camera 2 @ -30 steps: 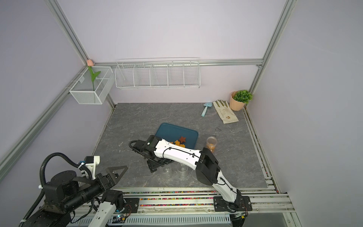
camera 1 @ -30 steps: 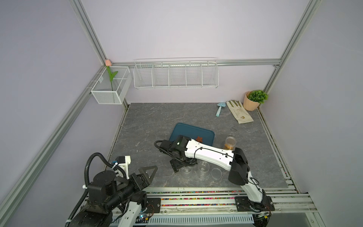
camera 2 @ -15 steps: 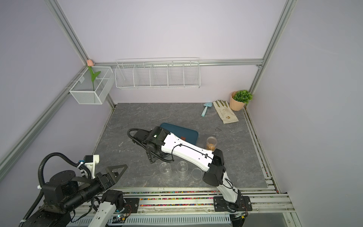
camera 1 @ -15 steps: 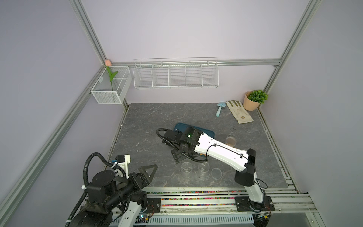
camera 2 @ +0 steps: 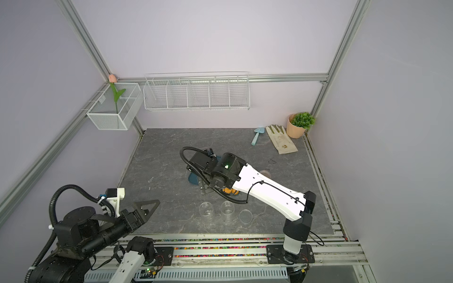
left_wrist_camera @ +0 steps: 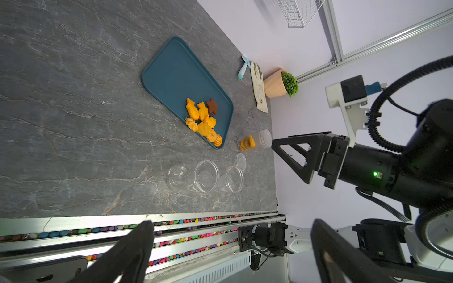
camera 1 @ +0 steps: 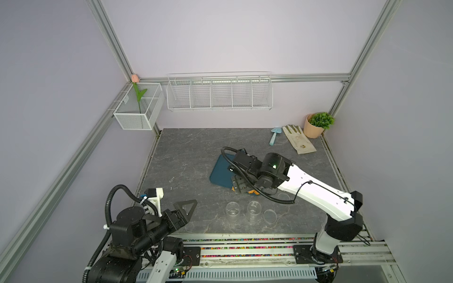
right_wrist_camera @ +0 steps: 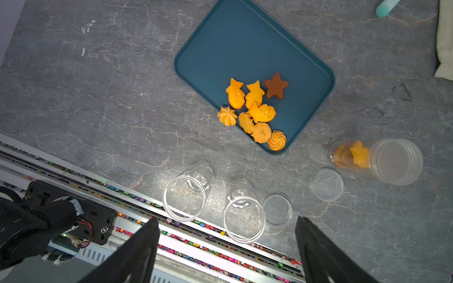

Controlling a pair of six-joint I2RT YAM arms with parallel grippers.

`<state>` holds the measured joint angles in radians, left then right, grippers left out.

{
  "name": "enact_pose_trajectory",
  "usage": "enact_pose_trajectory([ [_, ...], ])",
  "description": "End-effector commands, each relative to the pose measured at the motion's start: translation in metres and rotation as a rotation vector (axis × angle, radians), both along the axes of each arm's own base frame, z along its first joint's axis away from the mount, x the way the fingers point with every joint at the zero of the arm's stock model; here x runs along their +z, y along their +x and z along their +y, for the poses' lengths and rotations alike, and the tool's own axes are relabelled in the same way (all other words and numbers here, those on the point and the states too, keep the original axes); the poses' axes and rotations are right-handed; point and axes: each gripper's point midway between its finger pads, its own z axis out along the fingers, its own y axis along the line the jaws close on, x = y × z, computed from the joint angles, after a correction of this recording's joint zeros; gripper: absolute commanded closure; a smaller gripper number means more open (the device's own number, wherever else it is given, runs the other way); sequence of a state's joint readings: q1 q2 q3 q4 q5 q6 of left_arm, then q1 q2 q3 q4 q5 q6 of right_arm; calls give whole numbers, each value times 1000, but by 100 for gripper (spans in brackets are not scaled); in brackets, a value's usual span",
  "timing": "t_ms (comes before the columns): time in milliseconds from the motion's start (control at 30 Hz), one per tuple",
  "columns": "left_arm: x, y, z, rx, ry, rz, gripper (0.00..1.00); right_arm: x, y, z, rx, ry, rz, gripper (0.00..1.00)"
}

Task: Pour the cookies out of the jar
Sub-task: Pick up the jar from the center of the board.

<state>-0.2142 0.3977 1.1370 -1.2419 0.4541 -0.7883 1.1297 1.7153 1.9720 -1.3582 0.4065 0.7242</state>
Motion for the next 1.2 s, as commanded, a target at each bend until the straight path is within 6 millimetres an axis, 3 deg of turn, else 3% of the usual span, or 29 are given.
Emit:
enact_pose_trajectory([
  [0, 6, 8, -3, -13, 2, -21, 1, 14, 5, -26, -81, 58, -23, 11],
  [233, 7, 28, -12, -11, -62, -15, 1, 24, 8, -89, -178, 121, -27, 11],
  [433, 7, 50, -24, -43, -97, 4, 1, 12, 15, -147, -289, 118, 48, 12],
  [600, 9, 71, -33, -73, -110, 11, 1, -2, 27, -181, -342, 81, 128, 11],
  [867, 8, 110, -46, -91, -134, 22, 1, -35, 60, -200, -371, 51, 256, 11],
  [1167, -7, 133, -51, -86, -147, 59, 1, -70, 89, -210, -381, -5, 337, 12],
])
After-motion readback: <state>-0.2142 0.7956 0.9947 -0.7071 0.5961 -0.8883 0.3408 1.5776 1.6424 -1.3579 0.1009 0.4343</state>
